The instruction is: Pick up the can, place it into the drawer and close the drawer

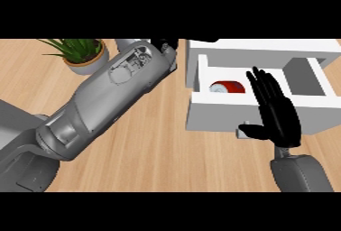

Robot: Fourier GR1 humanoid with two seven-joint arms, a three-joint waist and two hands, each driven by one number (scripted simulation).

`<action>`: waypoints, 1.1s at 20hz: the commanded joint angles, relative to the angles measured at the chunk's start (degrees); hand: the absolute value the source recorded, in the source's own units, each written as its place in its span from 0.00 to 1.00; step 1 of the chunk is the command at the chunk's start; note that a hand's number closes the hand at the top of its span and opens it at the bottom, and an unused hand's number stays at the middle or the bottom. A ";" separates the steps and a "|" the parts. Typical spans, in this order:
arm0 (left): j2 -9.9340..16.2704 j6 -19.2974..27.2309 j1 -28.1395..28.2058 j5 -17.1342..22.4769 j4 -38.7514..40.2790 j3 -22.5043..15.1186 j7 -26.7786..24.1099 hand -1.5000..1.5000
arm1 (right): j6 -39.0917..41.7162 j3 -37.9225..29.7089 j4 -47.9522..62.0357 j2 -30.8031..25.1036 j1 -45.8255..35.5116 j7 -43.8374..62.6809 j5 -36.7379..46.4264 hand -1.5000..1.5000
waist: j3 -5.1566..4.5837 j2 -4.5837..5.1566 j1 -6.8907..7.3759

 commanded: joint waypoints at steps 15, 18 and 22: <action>14.11 -3.26 9.59 -2.60 -17.40 0.33 8.94 0.00 | -17.38 -8.74 34.79 0.29 -19.34 -4.02 5.65 0.00 | 0.64 1.12 1.72; 14.71 -3.41 10.49 -3.20 -18.81 -0.12 10.31 0.00 | -20.45 -10.48 40.83 1.03 -25.09 -3.05 6.52 0.00 | 0.68 1.40 2.10; 17.84 -5.09 15.35 -3.25 -22.48 1.36 8.36 0.00 | -26.06 -12.07 48.30 1.85 -29.31 -3.67 7.40 0.00 | 0.65 1.71 2.38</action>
